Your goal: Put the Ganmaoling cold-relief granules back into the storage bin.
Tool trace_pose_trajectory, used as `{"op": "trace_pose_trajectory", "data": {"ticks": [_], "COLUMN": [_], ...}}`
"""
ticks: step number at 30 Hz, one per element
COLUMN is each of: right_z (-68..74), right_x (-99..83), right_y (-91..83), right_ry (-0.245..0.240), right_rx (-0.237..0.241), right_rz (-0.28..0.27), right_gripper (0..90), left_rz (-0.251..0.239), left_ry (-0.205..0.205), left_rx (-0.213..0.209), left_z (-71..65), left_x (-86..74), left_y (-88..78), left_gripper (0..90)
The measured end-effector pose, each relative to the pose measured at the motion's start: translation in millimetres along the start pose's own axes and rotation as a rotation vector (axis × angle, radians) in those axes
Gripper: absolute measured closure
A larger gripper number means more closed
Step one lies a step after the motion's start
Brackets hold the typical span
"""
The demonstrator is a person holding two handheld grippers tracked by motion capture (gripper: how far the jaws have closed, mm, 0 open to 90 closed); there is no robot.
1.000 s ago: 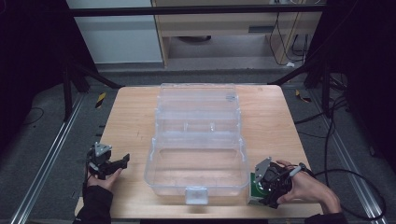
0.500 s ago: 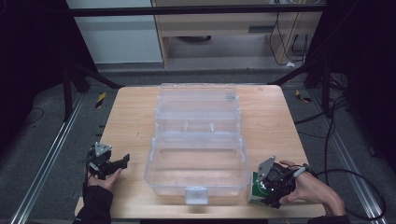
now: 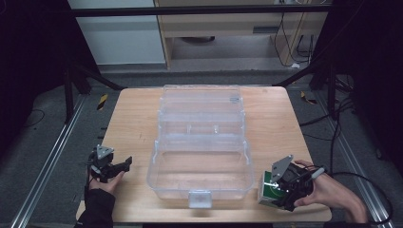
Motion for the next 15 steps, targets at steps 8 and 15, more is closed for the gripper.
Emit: {"op": "trace_pose_trajectory", "data": {"ticks": [8,15], "right_z": [0.6,-1.3], "right_x": [-2.2,-1.6], "right_y": [-22.7,-39.0], "right_ry": [0.018,0.027], "right_rx": [-0.003,-0.029], "right_rz": [-0.024,-0.042], "right_gripper": [16.3,16.3], "left_rz": [0.000,0.002], "left_ry": [0.000,0.001], "left_rx": [0.001,0.001], "left_z": [0.1,0.5], "left_x": [0.0,-0.1], "left_y": [-0.1,0.0], "left_gripper": [23.1,23.1]}}
Point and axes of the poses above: each handheld gripper's, and its own axes: y roughly forward along the jaws, x roughly out of its top, z roughly to its left, the point moved 3 cm from there along y, roughly forward along the jaws, and after that the axes turned 13 degrees about z, right-handed, at the moved point
